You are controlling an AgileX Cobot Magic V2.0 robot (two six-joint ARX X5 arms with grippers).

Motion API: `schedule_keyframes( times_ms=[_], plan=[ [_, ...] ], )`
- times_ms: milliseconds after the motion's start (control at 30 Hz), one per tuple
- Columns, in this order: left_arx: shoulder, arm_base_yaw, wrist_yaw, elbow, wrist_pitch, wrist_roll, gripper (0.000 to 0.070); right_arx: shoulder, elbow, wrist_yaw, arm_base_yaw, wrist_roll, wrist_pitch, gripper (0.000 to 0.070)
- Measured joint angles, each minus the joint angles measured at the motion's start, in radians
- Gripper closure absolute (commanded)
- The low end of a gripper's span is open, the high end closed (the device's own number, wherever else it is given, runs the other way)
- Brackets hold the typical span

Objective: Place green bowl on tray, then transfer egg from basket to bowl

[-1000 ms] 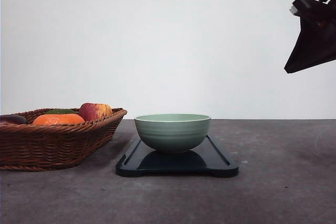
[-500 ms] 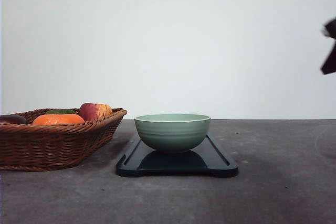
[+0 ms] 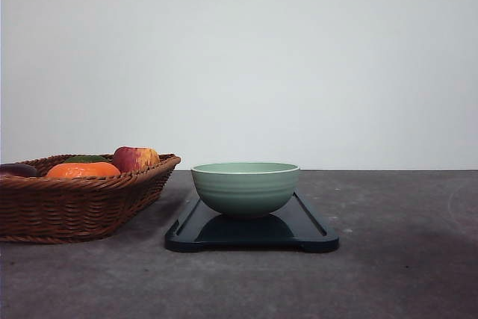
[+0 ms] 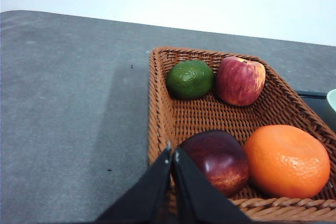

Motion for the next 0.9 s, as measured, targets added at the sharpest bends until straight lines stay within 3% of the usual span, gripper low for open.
schedule_keyframes(
  times_ms=[233, 900],
  plan=[
    [0.0, 0.0, 0.0, 0.0, 0.0, 0.0, 0.07, -0.138, 0.0, -0.001, -0.002, 0.015, -0.112, 0.0689],
    [0.0, 0.0, 0.0, 0.0, 0.0, 0.0, 0.07, -0.136, 0.0, -0.002, -0.002, 0.022, -0.104, 0.0689]
  ],
)
